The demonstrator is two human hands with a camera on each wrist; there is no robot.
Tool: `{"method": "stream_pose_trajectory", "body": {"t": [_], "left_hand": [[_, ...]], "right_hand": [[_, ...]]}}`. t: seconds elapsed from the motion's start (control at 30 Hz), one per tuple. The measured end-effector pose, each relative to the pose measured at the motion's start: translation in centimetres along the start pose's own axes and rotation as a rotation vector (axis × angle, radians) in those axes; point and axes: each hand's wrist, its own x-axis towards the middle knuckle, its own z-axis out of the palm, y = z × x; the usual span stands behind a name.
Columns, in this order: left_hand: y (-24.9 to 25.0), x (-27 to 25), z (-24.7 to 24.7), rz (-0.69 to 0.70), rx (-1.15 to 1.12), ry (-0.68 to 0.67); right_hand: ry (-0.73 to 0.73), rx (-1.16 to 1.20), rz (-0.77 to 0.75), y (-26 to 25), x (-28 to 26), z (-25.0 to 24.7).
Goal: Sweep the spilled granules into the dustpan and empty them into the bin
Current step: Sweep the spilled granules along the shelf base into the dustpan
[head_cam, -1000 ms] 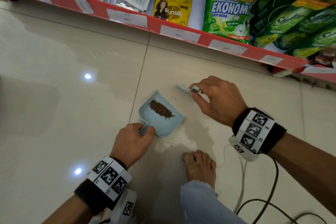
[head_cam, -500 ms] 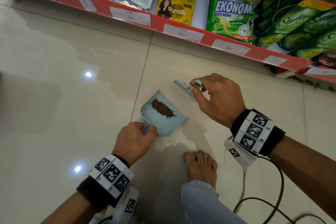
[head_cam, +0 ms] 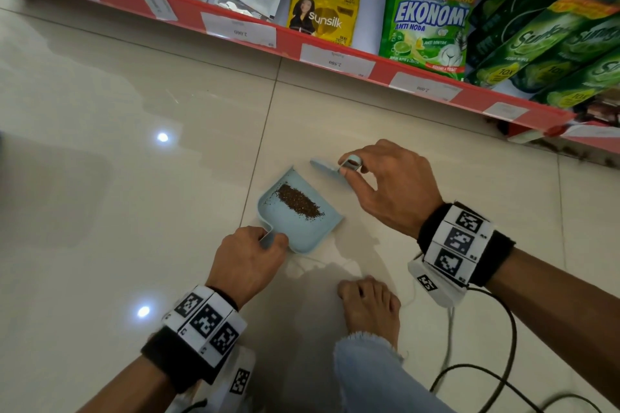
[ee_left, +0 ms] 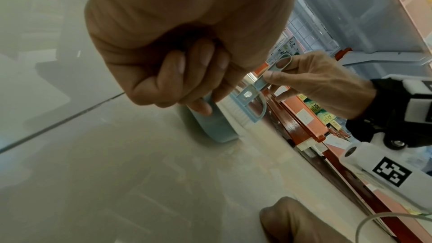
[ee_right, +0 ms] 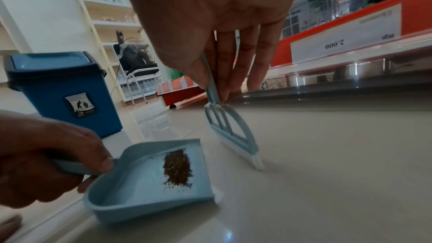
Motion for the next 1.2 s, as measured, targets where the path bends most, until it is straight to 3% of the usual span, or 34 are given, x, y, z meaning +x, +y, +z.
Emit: {"method": "stream_pose_trajectory", "body": {"t": [0.13, 0.33, 0.53, 0.83, 1.13, 1.2], "left_hand": [[-0.1, 0.0, 0.0, 0.005, -0.005, -0.005], [-0.2, 0.1, 0.0, 0.025, 0.006, 0.004], [-0.3, 0.3, -0.1, 0.058, 0.017, 0.010], [0.1, 0.1, -0.3, 0.005, -0.062, -0.019], [-0.5, -0.4, -0.5, -0.084, -0.154, -0.015], [-0.7, -0.4, -0.6, -0.085, -0.157, -0.011]], "right_hand": [[-0.047, 0.270, 0.025, -0.5, -0.3, 0.4], [0.096, 0.004, 0.000, 0.0, 0.1, 0.0], [-0.048, 0.157, -0.027, -0.5, -0.9, 0.8], [0.123, 0.077, 0.004, 1.3, 0.1, -1.0], [-0.139, -0.085, -0.207, -0.6, 2.2, 1.1], [-0.170, -0.029, -0.241, -0.7, 1.6, 1.4]]}}
